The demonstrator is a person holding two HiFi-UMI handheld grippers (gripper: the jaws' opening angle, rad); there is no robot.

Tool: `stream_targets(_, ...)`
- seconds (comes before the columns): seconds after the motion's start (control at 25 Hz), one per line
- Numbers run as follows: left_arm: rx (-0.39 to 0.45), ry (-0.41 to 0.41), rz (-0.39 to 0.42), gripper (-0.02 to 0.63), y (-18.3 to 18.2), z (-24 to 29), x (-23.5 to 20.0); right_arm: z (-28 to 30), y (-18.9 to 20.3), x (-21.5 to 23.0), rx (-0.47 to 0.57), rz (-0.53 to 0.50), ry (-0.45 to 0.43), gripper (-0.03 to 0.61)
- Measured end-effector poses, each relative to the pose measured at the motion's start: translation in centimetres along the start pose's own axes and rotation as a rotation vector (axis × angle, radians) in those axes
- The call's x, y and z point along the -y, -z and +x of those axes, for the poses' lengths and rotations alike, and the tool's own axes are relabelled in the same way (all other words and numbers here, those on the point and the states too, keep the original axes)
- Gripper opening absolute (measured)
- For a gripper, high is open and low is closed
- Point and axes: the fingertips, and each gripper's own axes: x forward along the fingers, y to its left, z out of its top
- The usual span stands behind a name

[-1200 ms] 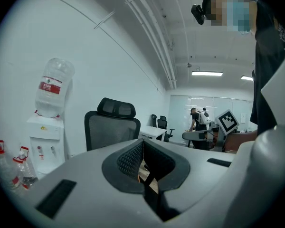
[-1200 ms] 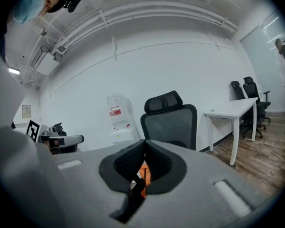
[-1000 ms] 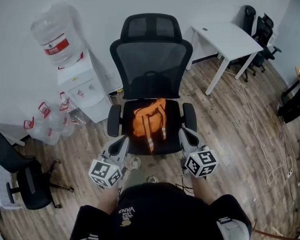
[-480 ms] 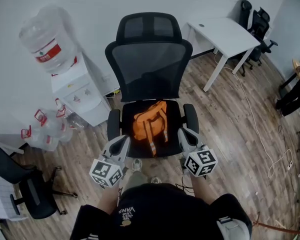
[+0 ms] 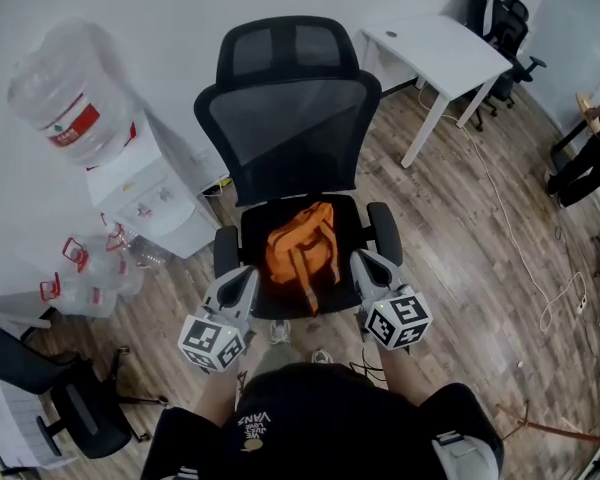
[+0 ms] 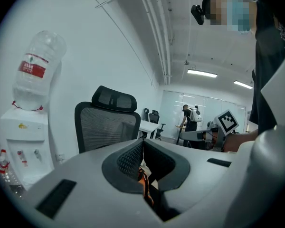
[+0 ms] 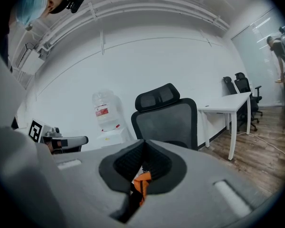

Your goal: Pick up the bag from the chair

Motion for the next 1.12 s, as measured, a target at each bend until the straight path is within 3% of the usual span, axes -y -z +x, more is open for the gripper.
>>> stream_targets(0.48,-0.049,0.07,-0.012,0.006,0.7,3.3,-2.9,2.4,0.6,1.6,-0.01,0.025,0.083,-0.002)
stream_targets(1.12,-0.137,0.152,-0.027,0.006,3.9,7.6,-5.5,5.9,3.7,3.1,-0.03,0.052,0.11,-0.002)
